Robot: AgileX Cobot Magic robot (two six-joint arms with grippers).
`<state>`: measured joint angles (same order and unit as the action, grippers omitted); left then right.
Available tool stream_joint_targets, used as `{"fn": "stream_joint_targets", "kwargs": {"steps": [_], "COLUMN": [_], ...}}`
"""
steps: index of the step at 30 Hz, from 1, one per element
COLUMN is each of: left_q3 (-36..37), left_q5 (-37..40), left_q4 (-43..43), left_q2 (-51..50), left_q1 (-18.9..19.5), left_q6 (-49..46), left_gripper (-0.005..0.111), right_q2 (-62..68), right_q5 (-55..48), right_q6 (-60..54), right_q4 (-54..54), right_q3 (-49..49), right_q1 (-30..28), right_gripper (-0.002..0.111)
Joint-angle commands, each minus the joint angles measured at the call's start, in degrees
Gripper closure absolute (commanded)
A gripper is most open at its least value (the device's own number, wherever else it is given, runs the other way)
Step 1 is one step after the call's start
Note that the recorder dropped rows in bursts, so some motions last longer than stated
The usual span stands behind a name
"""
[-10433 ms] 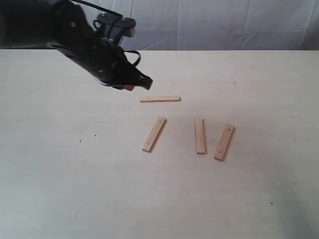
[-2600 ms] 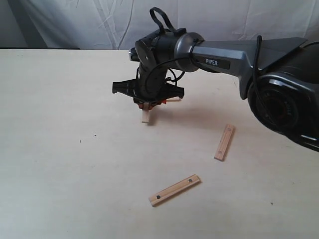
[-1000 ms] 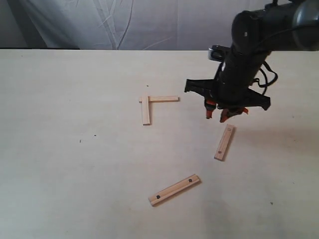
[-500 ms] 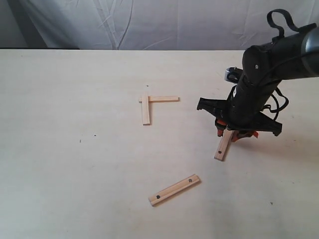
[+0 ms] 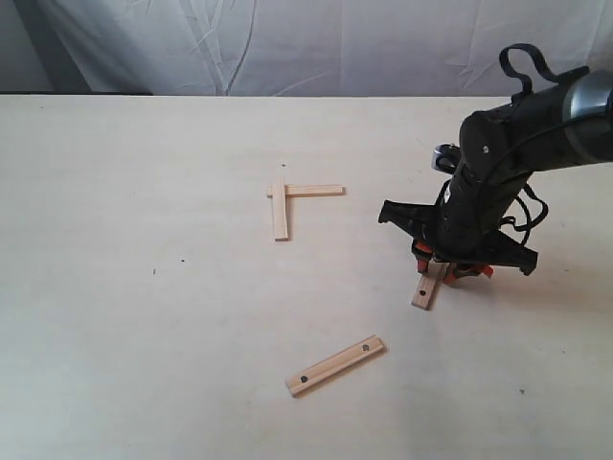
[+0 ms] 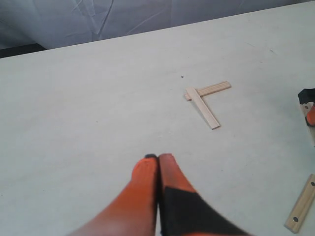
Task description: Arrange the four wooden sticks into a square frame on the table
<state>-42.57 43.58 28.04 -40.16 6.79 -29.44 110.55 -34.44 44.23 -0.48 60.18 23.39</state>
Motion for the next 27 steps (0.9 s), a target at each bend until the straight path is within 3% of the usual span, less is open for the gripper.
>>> {"fn": "stream_joint_targets", "kwargs": {"steps": [1,9,11,14,26,27], "left_q3": [0.39,0.39,0.39,0.39,0.39,0.39], "left_q5": [-0.3,-0.41,-0.41,-0.41,-0.89,-1.05], "left_q4": [0.4,0.29,0.29,0.29,0.18,0.17], "left_q2": [0.44,0.44,0.44,0.44,0.44,0.44], "left_q1": [-0.03,-0.03,-0.03,-0.03,-0.03,-0.03], "left_q6": [0.43,0.43,0.43,0.43,0.43,0.43], "left_gripper": [0.107,0.107,0.107,0.107,0.107,0.107], "right_q2": [0.31,1.64,1.64,1.64,-0.42,-0.57], "right_q5": [0.6,0.18,0.18,0.31,-0.22,0.78], "right_q6": [0.11,-0.69,-0.86,-0.86,-4.18,-8.39], "right_q4": [-0.68,-0.68,-0.33,-0.33,0.06,3.12], "right_q3": [-0.2,-0.2,-0.2,-0.2,3.59,3.59], "right_q1": [0.04,0.04,0.04,0.04,0.04,0.04], "right_gripper": [0.074,0.076,0.085,0.108,0.108,0.108]}}
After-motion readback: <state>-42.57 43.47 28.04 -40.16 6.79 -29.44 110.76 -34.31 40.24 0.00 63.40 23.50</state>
